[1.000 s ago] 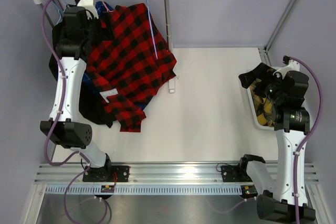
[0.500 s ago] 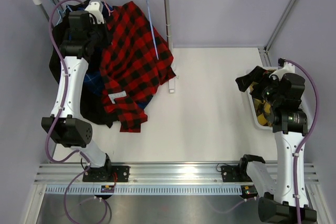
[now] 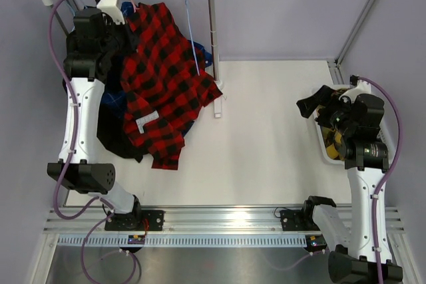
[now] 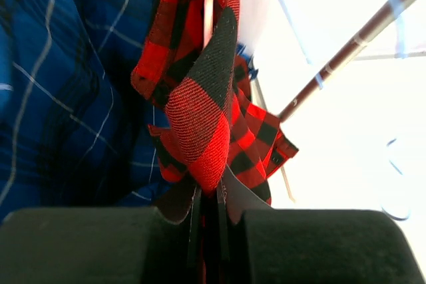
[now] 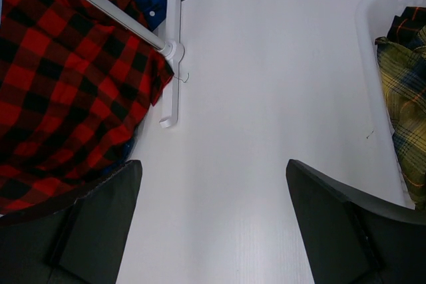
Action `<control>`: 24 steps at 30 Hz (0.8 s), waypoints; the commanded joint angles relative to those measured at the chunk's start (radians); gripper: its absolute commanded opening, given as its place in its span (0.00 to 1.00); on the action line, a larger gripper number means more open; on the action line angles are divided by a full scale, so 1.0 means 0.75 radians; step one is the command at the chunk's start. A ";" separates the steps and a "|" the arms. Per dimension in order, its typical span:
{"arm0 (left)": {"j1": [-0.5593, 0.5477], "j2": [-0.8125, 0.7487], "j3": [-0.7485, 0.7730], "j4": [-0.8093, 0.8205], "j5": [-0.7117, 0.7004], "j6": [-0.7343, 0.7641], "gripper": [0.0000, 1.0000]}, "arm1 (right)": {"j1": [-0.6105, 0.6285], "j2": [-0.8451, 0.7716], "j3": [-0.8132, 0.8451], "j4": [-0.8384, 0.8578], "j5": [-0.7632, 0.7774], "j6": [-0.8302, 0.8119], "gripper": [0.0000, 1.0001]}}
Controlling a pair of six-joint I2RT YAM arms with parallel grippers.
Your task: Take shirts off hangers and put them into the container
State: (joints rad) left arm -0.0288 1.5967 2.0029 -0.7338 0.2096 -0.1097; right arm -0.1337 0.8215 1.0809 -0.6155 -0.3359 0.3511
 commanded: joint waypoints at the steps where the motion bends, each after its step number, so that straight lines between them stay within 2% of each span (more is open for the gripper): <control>1: -0.007 -0.100 0.101 0.091 0.052 0.007 0.00 | 0.023 -0.024 -0.009 0.031 -0.041 -0.020 0.99; 7: -0.015 -0.179 0.013 0.091 0.048 -0.019 0.00 | 0.035 -0.030 0.003 0.015 -0.025 -0.035 1.00; 11: -0.037 -0.302 -0.218 0.089 0.084 -0.122 0.00 | 0.051 -0.030 -0.001 0.009 -0.006 -0.045 0.99; 12: -0.068 -0.337 -0.344 0.089 0.076 -0.126 0.00 | 0.053 -0.030 -0.001 0.011 -0.006 -0.045 1.00; 16: -0.117 -0.511 -0.637 0.089 0.046 -0.132 0.00 | 0.084 -0.020 -0.005 0.009 0.004 -0.053 0.99; 24: -0.127 -0.885 -0.987 0.083 0.285 -0.095 0.00 | 0.162 -0.009 -0.036 0.023 0.065 -0.082 0.99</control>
State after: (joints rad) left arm -0.1196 1.0458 1.2865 -0.7364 0.3000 -0.1921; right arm -0.0307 0.8127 1.0626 -0.6167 -0.3065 0.3176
